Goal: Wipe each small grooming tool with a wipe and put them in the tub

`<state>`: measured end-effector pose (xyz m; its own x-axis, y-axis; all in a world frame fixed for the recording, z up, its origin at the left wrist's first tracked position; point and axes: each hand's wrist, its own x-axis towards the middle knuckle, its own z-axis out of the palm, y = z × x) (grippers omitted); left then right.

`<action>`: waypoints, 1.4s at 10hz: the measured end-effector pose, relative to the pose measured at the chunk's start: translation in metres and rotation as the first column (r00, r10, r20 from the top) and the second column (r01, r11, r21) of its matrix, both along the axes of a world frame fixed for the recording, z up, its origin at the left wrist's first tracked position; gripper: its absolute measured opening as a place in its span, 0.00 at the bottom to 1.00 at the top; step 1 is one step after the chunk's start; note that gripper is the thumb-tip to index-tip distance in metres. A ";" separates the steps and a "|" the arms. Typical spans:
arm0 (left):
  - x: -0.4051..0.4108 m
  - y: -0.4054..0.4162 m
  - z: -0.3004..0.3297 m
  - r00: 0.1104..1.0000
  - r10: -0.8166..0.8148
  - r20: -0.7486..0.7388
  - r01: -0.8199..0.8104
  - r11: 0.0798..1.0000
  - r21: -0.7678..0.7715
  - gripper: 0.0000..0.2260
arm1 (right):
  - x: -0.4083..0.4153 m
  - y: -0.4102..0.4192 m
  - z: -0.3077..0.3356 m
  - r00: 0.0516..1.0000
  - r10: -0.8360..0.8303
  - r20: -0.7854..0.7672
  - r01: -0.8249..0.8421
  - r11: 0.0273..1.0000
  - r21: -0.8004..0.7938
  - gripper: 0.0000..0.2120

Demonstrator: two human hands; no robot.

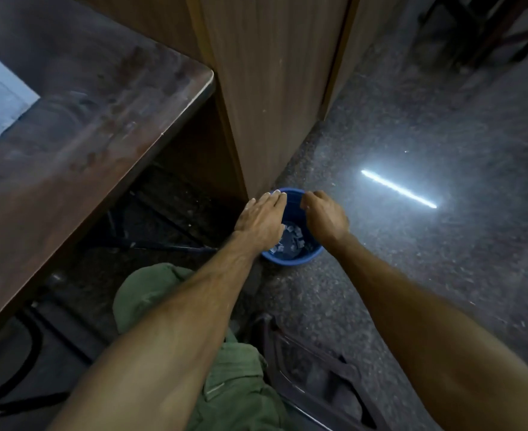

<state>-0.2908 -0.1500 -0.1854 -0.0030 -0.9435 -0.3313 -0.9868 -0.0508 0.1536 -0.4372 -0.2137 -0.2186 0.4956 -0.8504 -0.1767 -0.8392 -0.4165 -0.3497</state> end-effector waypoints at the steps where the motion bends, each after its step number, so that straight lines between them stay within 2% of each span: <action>1: 0.002 -0.006 -0.015 1.000 -0.012 -0.001 0.012 0.999 0.037 0.32 | 0.001 -0.002 -0.018 0.999 -0.031 -0.018 0.032 0.996 0.080 0.08; 4: 0.016 -0.021 -0.041 0.999 0.010 -0.030 -0.007 0.996 0.085 0.33 | 0.013 -0.010 -0.054 0.995 0.077 -0.070 -0.074 0.996 0.043 0.12; 6: 0.023 -0.026 -0.047 0.999 0.013 -0.053 -0.008 0.996 0.088 0.33 | 0.021 -0.021 -0.061 0.992 0.079 -0.097 -0.075 0.996 0.046 0.13; 8: 0.024 -0.022 -0.053 0.997 0.030 -0.078 -0.022 0.994 0.103 0.34 | 0.023 -0.024 -0.070 0.988 0.047 -0.145 -0.026 0.990 0.139 0.11; 10: 0.023 -0.019 -0.052 0.994 0.057 -0.094 -0.044 0.991 0.129 0.34 | 0.019 -0.021 -0.068 0.988 0.010 -0.152 0.015 0.986 0.165 0.11; 12: 0.022 -0.015 -0.042 0.994 0.056 -0.094 -0.044 0.991 0.123 0.34 | 0.020 -0.016 -0.057 0.989 0.006 -0.148 0.012 0.993 0.120 0.11; 13: 0.023 -0.009 -0.033 0.992 0.067 -0.108 -0.062 0.997 0.046 0.33 | 0.020 -0.013 -0.050 0.996 -0.002 -0.094 0.009 0.997 0.076 0.11; 14: 0.022 0.001 -0.022 0.987 0.098 -0.131 -0.113 0.987 -0.114 0.28 | 0.020 -0.010 -0.041 0.998 -0.050 -0.050 0.053 0.996 0.065 0.14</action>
